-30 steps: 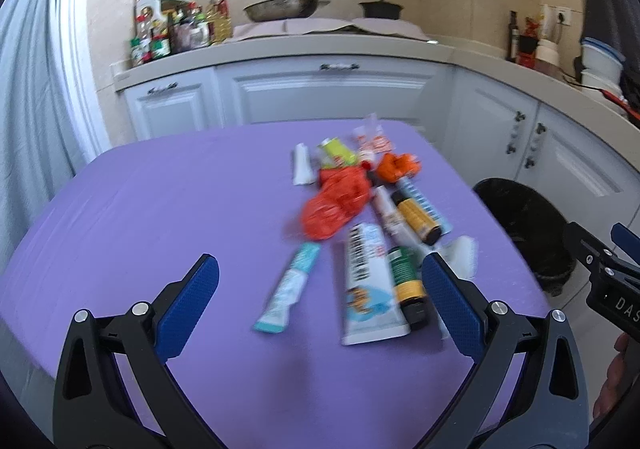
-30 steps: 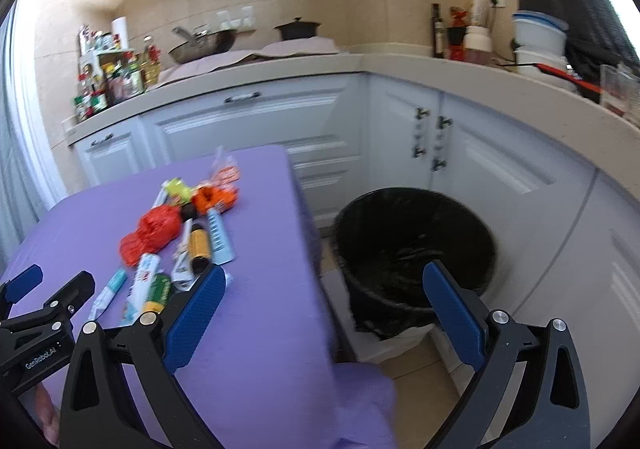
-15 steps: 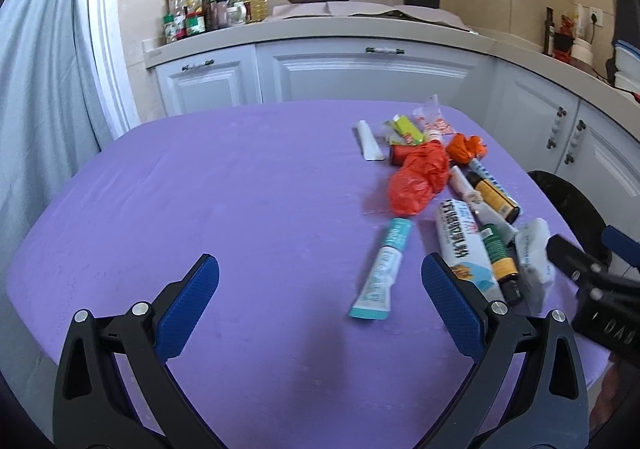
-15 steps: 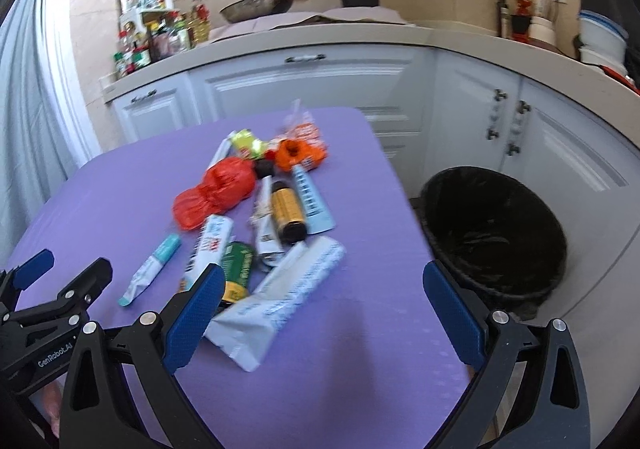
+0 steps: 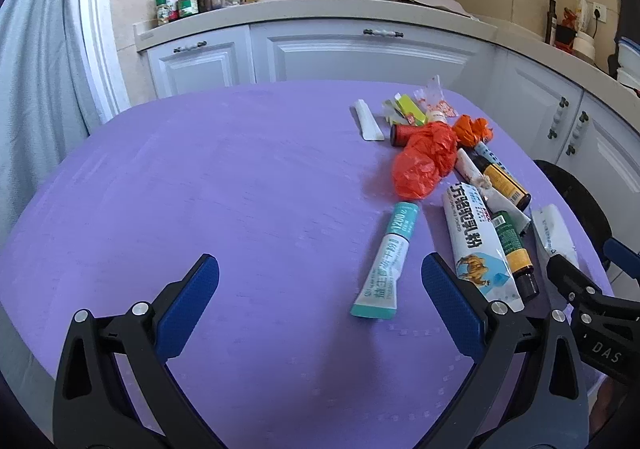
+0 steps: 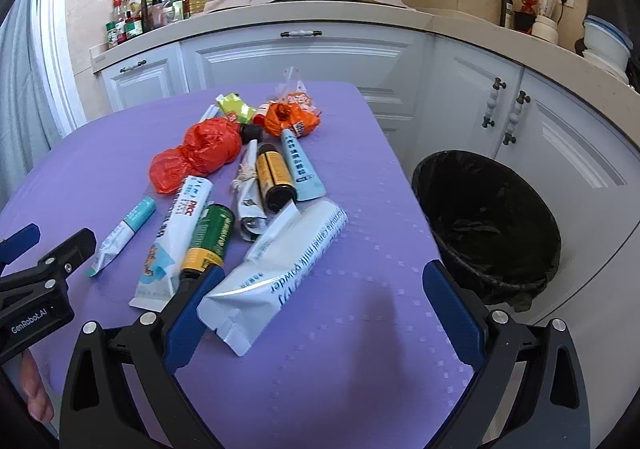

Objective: Collect trash
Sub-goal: 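Grasp the teal toothpaste tube with the left tool while the right tool grasps the white milk-powder packet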

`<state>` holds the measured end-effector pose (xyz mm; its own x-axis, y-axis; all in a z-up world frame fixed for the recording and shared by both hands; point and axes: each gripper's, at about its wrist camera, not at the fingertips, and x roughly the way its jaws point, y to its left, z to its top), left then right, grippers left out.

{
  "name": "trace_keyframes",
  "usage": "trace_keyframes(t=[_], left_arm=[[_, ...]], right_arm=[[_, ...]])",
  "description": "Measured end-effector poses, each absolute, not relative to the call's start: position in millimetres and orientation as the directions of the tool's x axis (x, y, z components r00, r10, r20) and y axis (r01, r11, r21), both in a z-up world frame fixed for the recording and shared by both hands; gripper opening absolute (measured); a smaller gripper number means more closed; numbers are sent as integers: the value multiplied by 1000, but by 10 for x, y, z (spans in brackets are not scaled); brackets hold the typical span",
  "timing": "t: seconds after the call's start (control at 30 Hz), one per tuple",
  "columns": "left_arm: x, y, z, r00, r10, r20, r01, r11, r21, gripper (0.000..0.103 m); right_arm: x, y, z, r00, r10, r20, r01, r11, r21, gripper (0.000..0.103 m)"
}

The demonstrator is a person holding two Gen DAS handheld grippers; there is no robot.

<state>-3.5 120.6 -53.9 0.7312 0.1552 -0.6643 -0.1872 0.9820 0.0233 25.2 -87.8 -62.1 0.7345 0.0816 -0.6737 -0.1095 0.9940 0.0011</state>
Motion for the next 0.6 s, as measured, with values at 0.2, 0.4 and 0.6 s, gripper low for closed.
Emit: trace_keyframes(t=[0.2, 0.4, 0.6], left_arm=[[-3, 1164, -544, 727, 149, -671, -175, 984, 29, 98], [6, 1177, -548, 724, 148, -674, -174, 984, 29, 98], [18, 1214, -557, 723, 132, -678, -167, 986, 14, 93]], right_arm=[[246, -919, -620, 732, 83, -676, -107, 994, 6, 90], [284, -840, -626, 716, 123, -688, -142, 989, 29, 74], [345, -799, -727, 682, 141, -717, -160, 986, 42, 52]])
